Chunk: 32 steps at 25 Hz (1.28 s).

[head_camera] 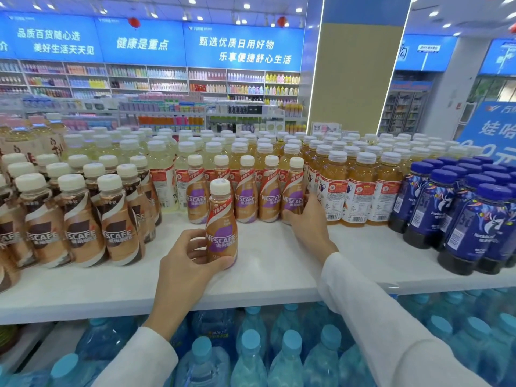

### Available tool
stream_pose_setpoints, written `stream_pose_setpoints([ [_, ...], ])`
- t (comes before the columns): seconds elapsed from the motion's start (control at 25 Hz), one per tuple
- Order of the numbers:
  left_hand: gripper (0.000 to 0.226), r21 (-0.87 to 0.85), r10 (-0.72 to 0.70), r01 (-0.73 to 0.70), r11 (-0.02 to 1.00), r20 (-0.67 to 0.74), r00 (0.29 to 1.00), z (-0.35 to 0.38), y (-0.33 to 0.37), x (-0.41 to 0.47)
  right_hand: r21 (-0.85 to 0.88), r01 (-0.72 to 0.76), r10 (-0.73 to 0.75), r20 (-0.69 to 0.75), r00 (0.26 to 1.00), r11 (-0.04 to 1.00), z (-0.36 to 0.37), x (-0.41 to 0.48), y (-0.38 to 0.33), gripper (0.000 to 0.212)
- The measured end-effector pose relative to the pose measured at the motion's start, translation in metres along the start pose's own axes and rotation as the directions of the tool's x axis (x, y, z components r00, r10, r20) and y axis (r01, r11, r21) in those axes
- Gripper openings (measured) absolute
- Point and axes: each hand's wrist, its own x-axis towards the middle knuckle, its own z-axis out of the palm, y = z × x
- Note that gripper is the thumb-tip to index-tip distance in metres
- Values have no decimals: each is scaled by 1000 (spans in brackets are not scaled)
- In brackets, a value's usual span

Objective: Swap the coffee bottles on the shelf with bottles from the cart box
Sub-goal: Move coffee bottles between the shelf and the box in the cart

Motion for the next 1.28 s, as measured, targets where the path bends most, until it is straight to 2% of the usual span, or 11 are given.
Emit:
stream_pose_setpoints([
  [0.28, 67, 1, 6, -6, 1000, 3, 1000, 0, 1, -1, 1, -30, 30, -22, 999, 1000, 2, 7, 3, 70],
  [0.44, 66, 16, 10, -10, 1000, 2, 1000, 0, 0, -2, 6, -37, 37, 8, 999, 999, 0, 6, 5, 61],
  [0.56, 66, 18, 7, -7, 1000, 7, 1000, 0, 2, -2, 5, -47, 46, 19, 999, 999, -1, 5, 4, 63],
  [0.68, 67, 15, 10, -10, 1000, 9, 1000, -1, 2, -4, -56, 15, -16, -32, 999, 998, 0, 4, 1, 73],
  [0.72, 67, 15, 10, -10, 1000, 8, 1000, -1, 2, -4, -104, 60, -70, -100, 993, 993, 0, 2, -3, 70],
  [0.8, 67, 14, 12, -12, 1000, 5, 1000, -1, 3, -4, -173, 174, -208, -207, 956, 969, -1, 3, -18, 50],
  [0.88, 67, 14, 14, -14, 1000, 0, 1000, -1, 2, -3, -163, 202, -219, -95, 971, 966, -1, 9, -34, 45],
  [0.96, 68, 13, 13, -13, 1000, -1, 1000, 0, 2, -4, -171, 151, -136, 98, 986, 974, 1, 15, -44, 55],
  [1.04, 68, 7, 10, -10, 1000, -1, 1000, 0, 2, -5, -215, 113, -75, 180, 981, 970, 7, 18, -47, 57],
  [1.28, 66, 2, 14, -14, 1000, -6, 1000, 0, 1, -4, -190, 92, -71, 115, 991, 978, 20, 17, -42, 55],
])
